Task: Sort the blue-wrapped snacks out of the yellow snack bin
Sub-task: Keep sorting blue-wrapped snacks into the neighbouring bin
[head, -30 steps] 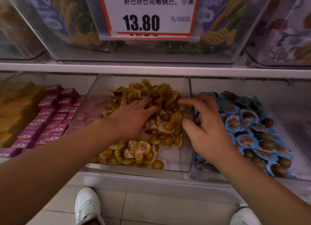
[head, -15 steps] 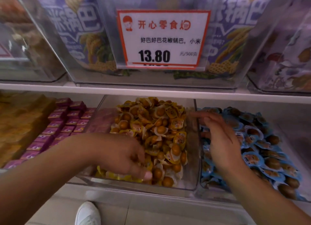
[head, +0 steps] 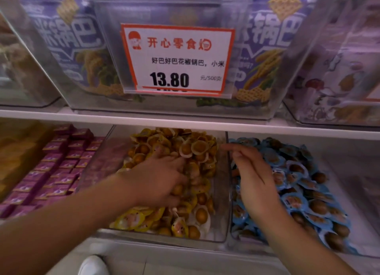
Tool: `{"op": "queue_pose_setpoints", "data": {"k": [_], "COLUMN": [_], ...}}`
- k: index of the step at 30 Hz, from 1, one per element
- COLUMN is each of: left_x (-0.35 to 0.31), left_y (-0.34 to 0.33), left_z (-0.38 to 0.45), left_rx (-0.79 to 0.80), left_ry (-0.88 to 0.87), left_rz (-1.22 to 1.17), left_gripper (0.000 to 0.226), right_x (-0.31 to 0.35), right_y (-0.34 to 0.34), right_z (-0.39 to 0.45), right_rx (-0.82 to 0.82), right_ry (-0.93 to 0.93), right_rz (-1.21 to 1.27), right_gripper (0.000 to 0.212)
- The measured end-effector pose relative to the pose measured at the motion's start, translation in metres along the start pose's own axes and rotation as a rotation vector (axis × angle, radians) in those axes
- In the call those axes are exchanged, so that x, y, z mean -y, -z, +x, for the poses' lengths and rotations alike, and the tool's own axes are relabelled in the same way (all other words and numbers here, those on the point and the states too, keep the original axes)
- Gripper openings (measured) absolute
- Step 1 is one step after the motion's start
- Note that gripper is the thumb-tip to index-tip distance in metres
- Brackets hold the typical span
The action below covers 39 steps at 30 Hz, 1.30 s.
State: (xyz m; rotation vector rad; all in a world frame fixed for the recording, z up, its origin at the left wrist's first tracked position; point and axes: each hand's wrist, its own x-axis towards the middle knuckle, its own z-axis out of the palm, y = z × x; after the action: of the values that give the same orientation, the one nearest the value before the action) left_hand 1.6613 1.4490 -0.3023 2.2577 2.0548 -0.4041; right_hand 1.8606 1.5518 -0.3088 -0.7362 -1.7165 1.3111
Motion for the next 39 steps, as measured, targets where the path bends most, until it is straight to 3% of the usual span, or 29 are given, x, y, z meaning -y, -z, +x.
{"op": "queue_pose_setpoints", "data": {"k": [5,7,9,11,13,14,19,21,26,30,33,35,38,39], "left_x": [0.026,0.023,0.020,0.025,0.034,0.037,0.010,-0.004,-0.037,-0.063,-0.049,-0.024,0.030,0.045], "left_y": [0.015,0.019,0.022,0.023,0.020,0.016,-0.029,-0.033,-0.005,0.017,0.029,0.035,0.023,0.014], "left_z": [-0.050,-0.061,-0.063,-0.054,-0.034,-0.022,0.028,0.031,-0.005,-0.023,-0.027,-0.024,0.000,0.011], "left_rx": [0.101,0.131,0.136,-0.096,-0.339,-0.376,-0.030,0.016,0.113,0.190,0.201,0.040,-0.446,-0.481], "left_ry": [0.048,0.059,0.115,0.181,0.288,0.366,0.674,0.649,0.298,0.118,0.033,0.080,0.545,0.660], "left_rz": [-0.183,-0.260,-0.502,-0.583,-0.426,-0.387,-0.317,-0.336,-0.420,-0.435,-0.666,-0.839,-0.781,-0.710], "left_gripper": [0.035,0.046,0.056,0.054,0.059,0.064,0.097,0.093,0.063,0.058,0.050,0.040,0.032,0.038], "right_x": [-0.006,-0.008,-0.007,-0.007,-0.005,-0.004,-0.003,-0.001,0.002,0.003,0.003,0.003,0.002,0.002], "right_y": [0.001,0.001,0.000,-0.001,-0.002,-0.002,-0.002,-0.003,-0.003,-0.003,-0.003,-0.003,-0.004,-0.004], "right_z": [0.001,0.001,0.001,0.001,0.001,0.001,0.000,0.001,0.000,0.000,0.000,0.000,0.001,0.001], "right_rx": [0.017,0.018,0.014,0.006,-0.001,-0.002,-0.013,-0.011,-0.021,-0.003,0.000,0.000,-0.006,-0.009], "right_ry": [0.048,0.052,0.052,0.048,0.039,0.031,0.016,0.004,0.006,-0.004,-0.010,-0.010,-0.017,-0.017], "right_rz": [-0.046,-0.050,-0.050,-0.051,-0.048,-0.044,-0.030,-0.036,-0.041,-0.057,-0.060,-0.058,-0.055,-0.054], "right_gripper": [0.029,0.030,0.030,0.029,0.029,0.029,0.030,0.030,0.028,0.029,0.029,0.029,0.028,0.028]}}
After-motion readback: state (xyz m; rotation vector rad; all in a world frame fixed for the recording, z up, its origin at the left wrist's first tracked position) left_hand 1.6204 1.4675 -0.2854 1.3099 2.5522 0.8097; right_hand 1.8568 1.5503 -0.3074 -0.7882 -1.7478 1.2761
